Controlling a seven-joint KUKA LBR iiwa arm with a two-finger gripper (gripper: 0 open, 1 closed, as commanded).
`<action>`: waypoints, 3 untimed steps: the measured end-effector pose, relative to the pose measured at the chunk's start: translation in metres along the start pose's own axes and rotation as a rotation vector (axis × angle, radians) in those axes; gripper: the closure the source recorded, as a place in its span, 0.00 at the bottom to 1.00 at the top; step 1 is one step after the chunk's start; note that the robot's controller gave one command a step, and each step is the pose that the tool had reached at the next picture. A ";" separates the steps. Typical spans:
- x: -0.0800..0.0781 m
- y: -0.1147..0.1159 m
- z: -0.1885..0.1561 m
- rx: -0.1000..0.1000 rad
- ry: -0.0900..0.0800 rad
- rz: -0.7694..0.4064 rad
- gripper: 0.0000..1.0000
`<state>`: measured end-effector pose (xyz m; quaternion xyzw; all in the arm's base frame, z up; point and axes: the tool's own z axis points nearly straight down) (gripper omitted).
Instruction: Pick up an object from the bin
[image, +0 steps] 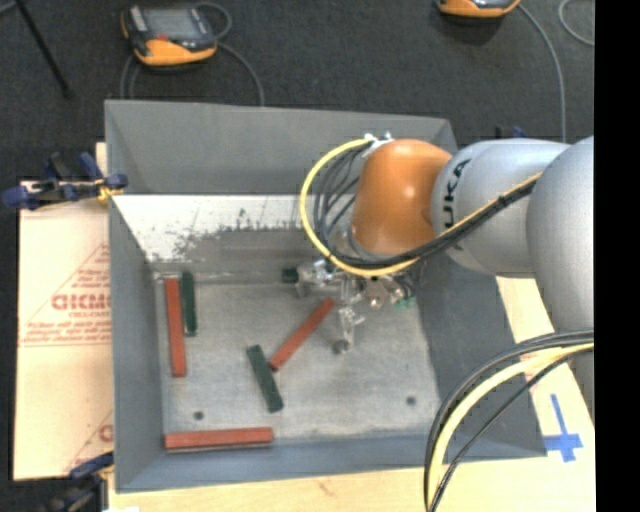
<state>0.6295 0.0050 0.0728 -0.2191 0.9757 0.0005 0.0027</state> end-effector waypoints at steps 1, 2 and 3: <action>0.000 0.000 0.000 0.000 0.000 0.001 1.00; 0.000 0.000 0.000 0.000 0.000 0.001 1.00; 0.036 0.020 -0.199 0.000 0.005 -0.016 1.00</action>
Offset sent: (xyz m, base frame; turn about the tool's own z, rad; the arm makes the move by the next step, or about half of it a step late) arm 0.0000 0.0000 0.0000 0.0000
